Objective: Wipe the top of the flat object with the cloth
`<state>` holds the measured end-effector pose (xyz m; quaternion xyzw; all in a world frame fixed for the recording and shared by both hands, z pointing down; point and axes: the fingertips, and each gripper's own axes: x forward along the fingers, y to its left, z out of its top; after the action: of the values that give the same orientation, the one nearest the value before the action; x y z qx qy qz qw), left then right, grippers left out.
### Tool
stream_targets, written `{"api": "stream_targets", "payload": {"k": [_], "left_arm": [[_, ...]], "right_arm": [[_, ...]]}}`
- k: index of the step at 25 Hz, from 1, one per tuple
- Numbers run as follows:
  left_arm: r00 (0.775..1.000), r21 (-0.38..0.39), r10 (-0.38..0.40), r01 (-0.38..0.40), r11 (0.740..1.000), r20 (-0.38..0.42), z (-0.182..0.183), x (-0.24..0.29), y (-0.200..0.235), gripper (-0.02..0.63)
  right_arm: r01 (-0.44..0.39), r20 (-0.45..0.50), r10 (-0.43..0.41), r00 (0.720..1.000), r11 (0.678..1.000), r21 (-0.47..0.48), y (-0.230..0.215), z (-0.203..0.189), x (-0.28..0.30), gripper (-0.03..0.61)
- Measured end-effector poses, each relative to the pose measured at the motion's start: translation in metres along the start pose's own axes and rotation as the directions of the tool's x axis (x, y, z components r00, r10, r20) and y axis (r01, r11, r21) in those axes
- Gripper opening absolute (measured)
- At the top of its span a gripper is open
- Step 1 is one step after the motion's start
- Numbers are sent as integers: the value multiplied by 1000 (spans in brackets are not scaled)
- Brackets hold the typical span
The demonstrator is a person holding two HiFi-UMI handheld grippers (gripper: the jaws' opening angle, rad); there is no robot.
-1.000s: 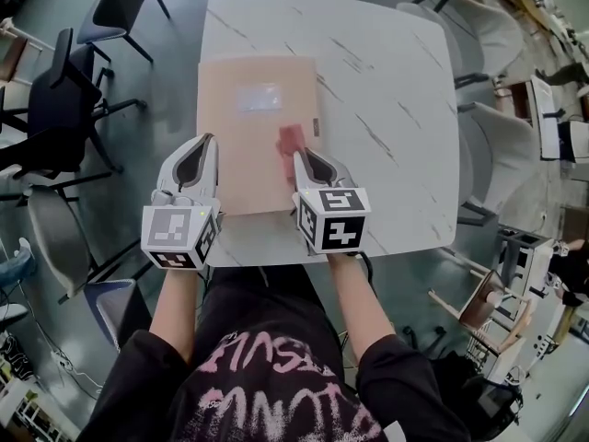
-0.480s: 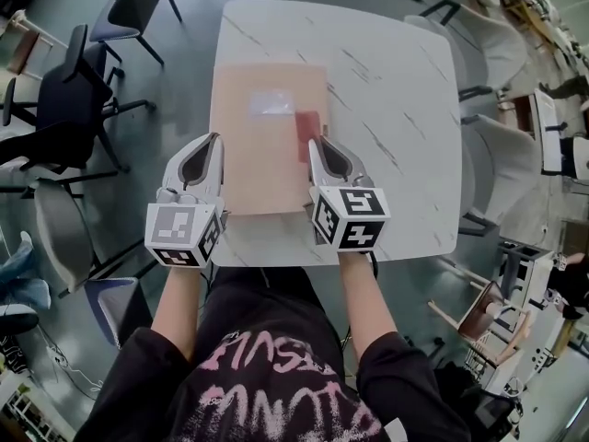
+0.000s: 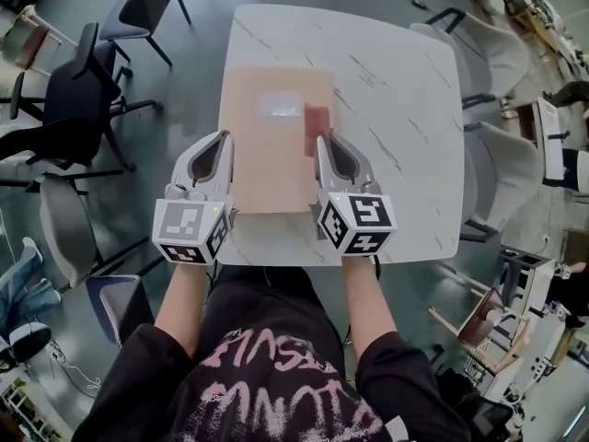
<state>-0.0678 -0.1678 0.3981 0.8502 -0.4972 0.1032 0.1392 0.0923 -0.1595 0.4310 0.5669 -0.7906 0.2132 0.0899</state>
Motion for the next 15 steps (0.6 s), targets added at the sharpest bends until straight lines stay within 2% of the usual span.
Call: {"api": "stream_targets", "payload": {"k": [15], "left_arm": [[998, 28, 10, -12, 1000, 64, 31, -9, -4, 1]], "right_arm": [[-15, 36, 16, 999, 1000, -9, 4, 17, -15, 46]]}}
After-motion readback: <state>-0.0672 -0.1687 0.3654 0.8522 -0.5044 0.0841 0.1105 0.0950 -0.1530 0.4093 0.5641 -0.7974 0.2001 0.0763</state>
